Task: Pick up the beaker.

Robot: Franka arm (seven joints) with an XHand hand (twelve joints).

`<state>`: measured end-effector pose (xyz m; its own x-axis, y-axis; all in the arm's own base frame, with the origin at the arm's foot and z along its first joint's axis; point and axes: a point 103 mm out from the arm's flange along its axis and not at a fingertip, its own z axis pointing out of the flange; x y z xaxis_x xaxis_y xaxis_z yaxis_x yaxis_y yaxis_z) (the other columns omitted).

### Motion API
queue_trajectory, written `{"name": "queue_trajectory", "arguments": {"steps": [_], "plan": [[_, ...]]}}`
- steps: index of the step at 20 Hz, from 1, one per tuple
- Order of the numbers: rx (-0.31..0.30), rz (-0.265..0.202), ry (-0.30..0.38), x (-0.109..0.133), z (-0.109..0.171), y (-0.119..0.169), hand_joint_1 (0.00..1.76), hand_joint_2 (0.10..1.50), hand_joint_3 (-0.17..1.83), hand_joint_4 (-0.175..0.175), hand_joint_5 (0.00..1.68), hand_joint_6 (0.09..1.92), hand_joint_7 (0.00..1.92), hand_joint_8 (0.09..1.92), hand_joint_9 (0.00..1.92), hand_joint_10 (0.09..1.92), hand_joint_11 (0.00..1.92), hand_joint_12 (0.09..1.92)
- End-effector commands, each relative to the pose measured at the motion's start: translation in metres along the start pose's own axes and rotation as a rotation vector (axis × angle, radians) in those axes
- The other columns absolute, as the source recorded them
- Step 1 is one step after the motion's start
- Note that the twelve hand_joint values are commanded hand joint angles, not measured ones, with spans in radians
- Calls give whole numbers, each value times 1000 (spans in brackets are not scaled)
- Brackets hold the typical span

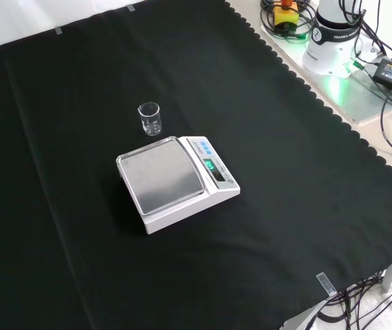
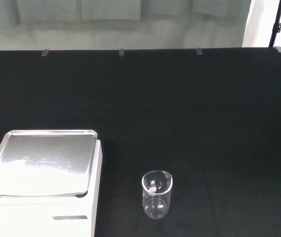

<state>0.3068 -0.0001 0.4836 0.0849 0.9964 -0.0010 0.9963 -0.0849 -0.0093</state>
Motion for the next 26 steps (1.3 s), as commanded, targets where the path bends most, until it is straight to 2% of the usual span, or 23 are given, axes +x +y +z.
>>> {"name": "queue_trajectory", "arguments": {"steps": [1,2,4,8,9,11,13,19,26], "plan": [[-8,-1,-8,0,1,2,537,709,359,-61,201,184,123,534,315,87,207,1266],[-7,-4,-6,-1,1,3,502,721,320,-53,144,121,62,510,235,87,105,1340],[-6,-8,-3,-2,2,6,474,745,257,-47,108,87,13,495,168,87,23,1407],[2,-13,7,-4,9,15,466,770,197,-46,108,87,0,505,137,87,0,1444],[12,-13,16,-5,13,19,464,786,160,-48,115,87,0,514,89,194,0,1455],[35,-11,43,-10,23,30,466,802,118,-49,124,87,0,543,24,385,0,1468],[54,-14,87,-20,34,41,468,806,103,-50,128,87,0,557,5,459,2,1475],[119,-21,172,-38,73,84,465,801,89,-52,133,87,0,578,0,511,12,1480],[182,-23,211,-30,117,126,465,799,75,-56,150,87,0,643,0,602,32,1483]]}}
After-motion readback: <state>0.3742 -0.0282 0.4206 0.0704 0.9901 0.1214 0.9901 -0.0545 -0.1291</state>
